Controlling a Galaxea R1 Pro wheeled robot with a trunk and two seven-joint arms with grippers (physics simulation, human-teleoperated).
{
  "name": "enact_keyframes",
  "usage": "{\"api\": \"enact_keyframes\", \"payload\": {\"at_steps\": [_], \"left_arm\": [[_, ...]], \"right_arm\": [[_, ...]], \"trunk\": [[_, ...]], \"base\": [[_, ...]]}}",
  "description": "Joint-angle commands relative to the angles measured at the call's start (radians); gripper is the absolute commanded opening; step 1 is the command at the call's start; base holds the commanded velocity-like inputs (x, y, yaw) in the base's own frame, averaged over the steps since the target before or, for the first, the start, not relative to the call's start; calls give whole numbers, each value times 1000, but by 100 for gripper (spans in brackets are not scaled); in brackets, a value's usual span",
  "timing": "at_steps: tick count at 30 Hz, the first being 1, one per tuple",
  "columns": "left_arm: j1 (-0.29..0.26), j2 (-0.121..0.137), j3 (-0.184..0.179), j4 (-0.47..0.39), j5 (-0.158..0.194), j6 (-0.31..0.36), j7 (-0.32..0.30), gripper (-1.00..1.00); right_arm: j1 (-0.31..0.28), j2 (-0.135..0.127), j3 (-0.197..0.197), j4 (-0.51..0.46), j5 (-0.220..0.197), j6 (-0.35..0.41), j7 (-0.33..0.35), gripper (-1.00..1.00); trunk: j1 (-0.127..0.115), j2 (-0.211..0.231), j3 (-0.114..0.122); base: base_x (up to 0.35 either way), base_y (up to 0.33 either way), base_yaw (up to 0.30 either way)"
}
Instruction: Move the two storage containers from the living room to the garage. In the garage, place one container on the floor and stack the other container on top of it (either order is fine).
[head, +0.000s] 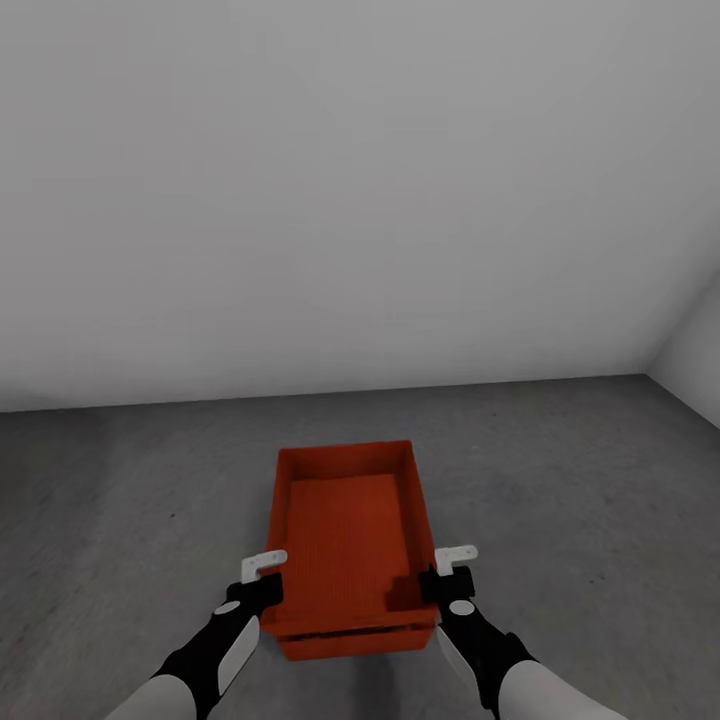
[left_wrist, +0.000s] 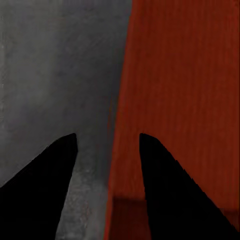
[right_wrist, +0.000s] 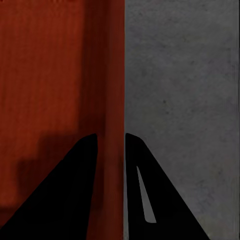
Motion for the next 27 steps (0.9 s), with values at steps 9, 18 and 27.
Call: {"api": "enact_keyframes", "payload": {"at_steps": [9, 18, 27], "left_arm": [[0, 3, -5, 1, 4, 3, 11, 100], [0, 3, -4, -3, 4, 2, 12, 100], [0, 3, -4, -8, 4, 2, 12, 100]], "right_arm": [[-1, -2, -2, 1, 0, -2, -7, 100], [-1, -4, -2, 1, 1, -1, -7, 100], [-1, -4, -2, 1, 3, -1, -7, 100]], "trunk": [[0, 0, -1], [0, 0, -1], [0, 0, -1]], "base": [[0, 0, 0], [0, 0, 0], [0, 0, 0]]}}
